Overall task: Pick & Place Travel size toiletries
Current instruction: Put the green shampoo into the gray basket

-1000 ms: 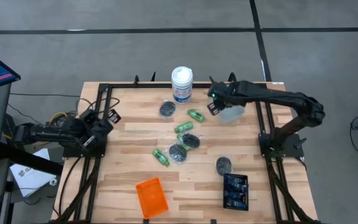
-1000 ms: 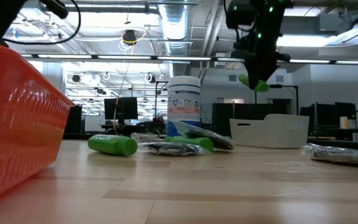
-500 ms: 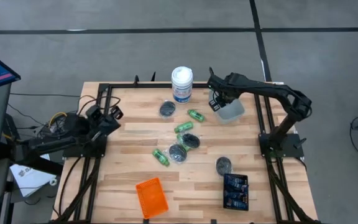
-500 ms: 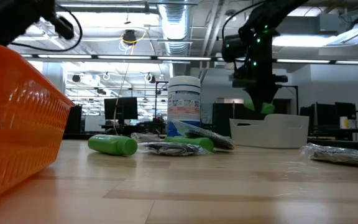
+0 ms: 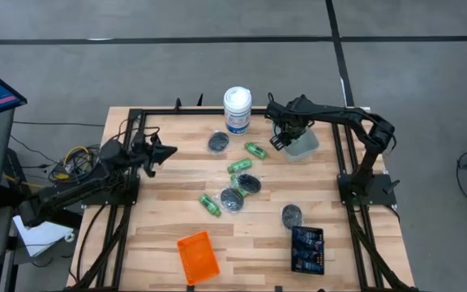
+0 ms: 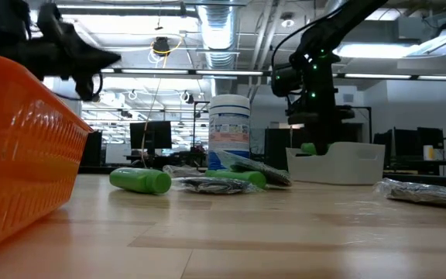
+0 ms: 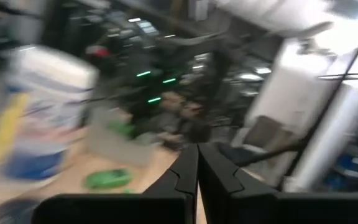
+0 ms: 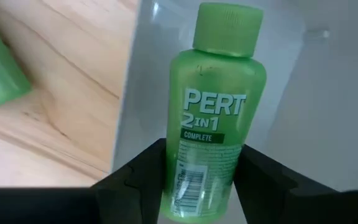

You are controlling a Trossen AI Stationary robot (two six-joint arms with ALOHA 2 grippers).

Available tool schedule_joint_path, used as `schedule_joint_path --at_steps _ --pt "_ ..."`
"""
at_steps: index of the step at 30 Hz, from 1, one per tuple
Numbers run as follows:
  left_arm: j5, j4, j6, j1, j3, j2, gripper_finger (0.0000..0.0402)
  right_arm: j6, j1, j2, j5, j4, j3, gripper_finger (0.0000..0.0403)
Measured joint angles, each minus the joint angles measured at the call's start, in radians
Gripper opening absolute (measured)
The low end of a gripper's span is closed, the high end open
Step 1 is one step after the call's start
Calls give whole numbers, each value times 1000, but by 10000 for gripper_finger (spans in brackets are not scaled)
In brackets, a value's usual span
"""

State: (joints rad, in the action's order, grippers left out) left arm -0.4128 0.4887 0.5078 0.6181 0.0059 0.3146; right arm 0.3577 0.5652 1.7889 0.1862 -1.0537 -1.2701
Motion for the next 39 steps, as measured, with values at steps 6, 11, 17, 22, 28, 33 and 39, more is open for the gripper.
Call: schedule_joint_path --at_steps 6,11,17,22,28,33,39 --pt "147 -160 -77 -18 0 0 1 4 -1 -3 -5 -5 0 201" --pt "189 -210 -95 -66 0 0 1 5 -1 -3 -5 -5 0 226" --pt "273 -226 -135 -169 0 -3 1 -5 -9 -3 -60 -9 0 234" --pt "385 -227 -154 -276 0 -47 1 -31 -40 -29 -72 -8 0 230" --pt "391 -309 -167 -372 0 -193 1 -27 -76 -160 -72 -9 0 225" --pt "442 -374 -171 -397 2 -314 1 15 -109 -300 -69 11 0 223" --pt "562 -446 -179 -398 2 -311 1 49 -210 -423 -69 174 0 223"
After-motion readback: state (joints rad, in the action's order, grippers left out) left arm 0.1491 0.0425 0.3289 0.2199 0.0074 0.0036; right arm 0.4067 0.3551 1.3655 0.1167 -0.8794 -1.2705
